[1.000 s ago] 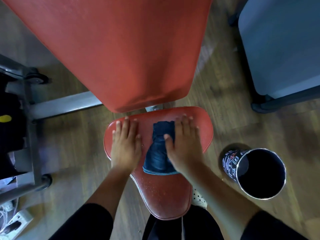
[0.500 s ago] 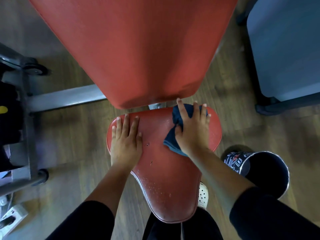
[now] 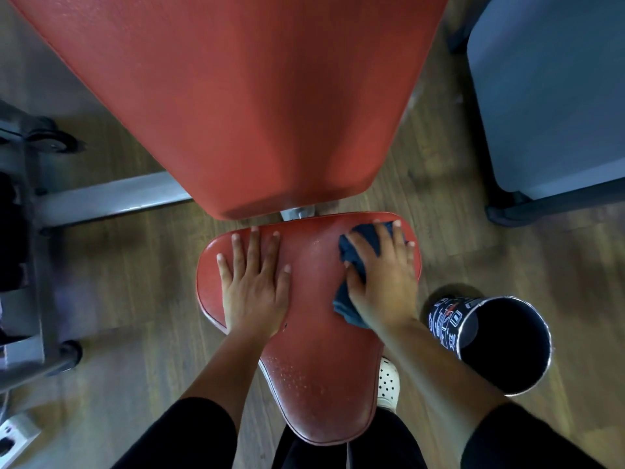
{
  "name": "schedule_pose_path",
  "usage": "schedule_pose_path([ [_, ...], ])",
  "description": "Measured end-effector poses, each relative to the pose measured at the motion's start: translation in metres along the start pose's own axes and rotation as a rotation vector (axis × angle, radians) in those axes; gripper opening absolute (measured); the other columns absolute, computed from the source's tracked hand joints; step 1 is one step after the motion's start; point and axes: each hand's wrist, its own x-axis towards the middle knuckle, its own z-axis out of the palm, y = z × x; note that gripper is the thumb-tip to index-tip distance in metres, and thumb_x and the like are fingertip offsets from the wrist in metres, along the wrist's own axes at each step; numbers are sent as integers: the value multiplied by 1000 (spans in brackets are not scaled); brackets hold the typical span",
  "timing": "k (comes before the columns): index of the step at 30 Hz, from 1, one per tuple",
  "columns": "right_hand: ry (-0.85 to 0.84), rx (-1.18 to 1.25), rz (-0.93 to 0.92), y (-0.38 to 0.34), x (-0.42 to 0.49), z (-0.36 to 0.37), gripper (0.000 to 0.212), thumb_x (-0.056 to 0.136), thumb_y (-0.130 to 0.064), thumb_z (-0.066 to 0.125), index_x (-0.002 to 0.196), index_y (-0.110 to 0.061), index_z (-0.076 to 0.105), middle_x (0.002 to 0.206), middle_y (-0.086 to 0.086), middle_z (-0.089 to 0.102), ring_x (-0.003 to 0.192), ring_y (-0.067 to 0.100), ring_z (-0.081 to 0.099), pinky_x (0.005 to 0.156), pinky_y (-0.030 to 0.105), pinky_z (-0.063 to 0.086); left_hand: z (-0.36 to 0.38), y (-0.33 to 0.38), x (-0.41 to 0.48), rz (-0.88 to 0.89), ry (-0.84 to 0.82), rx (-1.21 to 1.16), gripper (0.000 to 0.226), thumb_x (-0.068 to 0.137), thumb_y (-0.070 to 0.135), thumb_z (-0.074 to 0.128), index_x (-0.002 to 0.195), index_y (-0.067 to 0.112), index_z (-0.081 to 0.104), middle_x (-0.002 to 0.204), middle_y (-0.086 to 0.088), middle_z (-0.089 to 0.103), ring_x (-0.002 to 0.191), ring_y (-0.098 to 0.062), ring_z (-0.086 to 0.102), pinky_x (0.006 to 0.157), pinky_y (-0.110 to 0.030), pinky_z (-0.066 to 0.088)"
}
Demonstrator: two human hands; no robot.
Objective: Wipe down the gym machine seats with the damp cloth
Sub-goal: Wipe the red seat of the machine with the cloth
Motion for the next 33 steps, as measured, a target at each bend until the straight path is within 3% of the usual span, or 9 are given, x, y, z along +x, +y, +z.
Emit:
schedule_pose_path([
  [4, 47, 9, 66, 3, 38, 0, 46, 87, -34, 58, 133, -28, 51, 145, 13, 40, 140, 40, 22, 111, 61, 21, 1, 0, 1, -9, -6, 18, 60, 94, 49, 17, 150, 26, 21, 159, -3, 15, 147, -28, 3, 116, -52, -1],
  [9, -48, 86, -212, -15, 10, 11, 45, 84, -32, 59, 128, -28, 55, 141, 8, 44, 139, 34, 25, 111, 56, 23, 2, -2, 0, 7, -3, 4, 60, 95, 48, 16, 151, 26, 20, 159, -3, 14, 147, -28, 2, 116, -53, 0],
  [11, -51, 131, -232, -6, -10, 10, 45, 83, -28, 60, 128, -28, 57, 142, 6, 44, 141, 31, 24, 114, 52, 21, 1, -3, -1, 11, -3, 5, 60, 95, 49, 15, 151, 27, 19, 159, -2, 13, 147, -27, 1, 116, -52, -1],
  [15, 59, 123, -80, 19, -2, -1, 47, 81, -30, 50, 128, -27, 57, 143, 9, 44, 141, 34, 25, 113, 53, 24, 0, 0, 0, 4, -10, 3, 61, 94, 50, 13, 151, 28, 18, 160, -1, 11, 147, -26, -1, 116, -50, -4],
  [18, 56, 99, 32, 11, 32, -3, 45, 84, -28, 56, 129, -25, 56, 141, 11, 45, 138, 38, 27, 110, 58, 26, 1, 1, 2, -7, -13, 6, 62, 94, 50, 12, 151, 28, 16, 160, 0, 8, 147, -26, -4, 116, -49, -6],
  [23, -74, 96, -326, -6, 16, 11, 44, 83, -28, 61, 127, -24, 58, 138, 10, 47, 138, 35, 29, 113, 52, 23, 2, 0, 0, 2, -1, -4, 61, 94, 50, 14, 151, 27, 19, 159, -1, 12, 147, -27, -1, 116, -50, -3],
  [25, -95, 116, -381, -4, 7, 9, 44, 85, -29, 60, 129, -25, 56, 139, 6, 48, 139, 31, 28, 115, 47, 21, 0, 0, 0, 8, 0, -21, 61, 94, 50, 15, 151, 28, 20, 159, -1, 13, 147, -26, 0, 116, -50, -3],
  [30, -78, 70, -283, -15, 55, 5, 43, 83, -36, 56, 125, -23, 56, 122, 1, 57, 119, 28, 47, 100, 44, 41, 0, 0, 2, 4, 17, -8, 61, 94, 50, 20, 149, 26, 26, 157, -3, 20, 146, -28, 7, 116, -52, 2],
  [33, -189, 0, -162, -27, 85, 7, 39, 86, -46, 51, 121, -30, 55, 115, 0, 60, 108, 26, 54, 91, 41, 44, 1, 0, 1, 9, 19, -1, 60, 94, 48, 21, 149, 25, 27, 156, -6, 23, 146, -30, 10, 116, -54, 4],
])
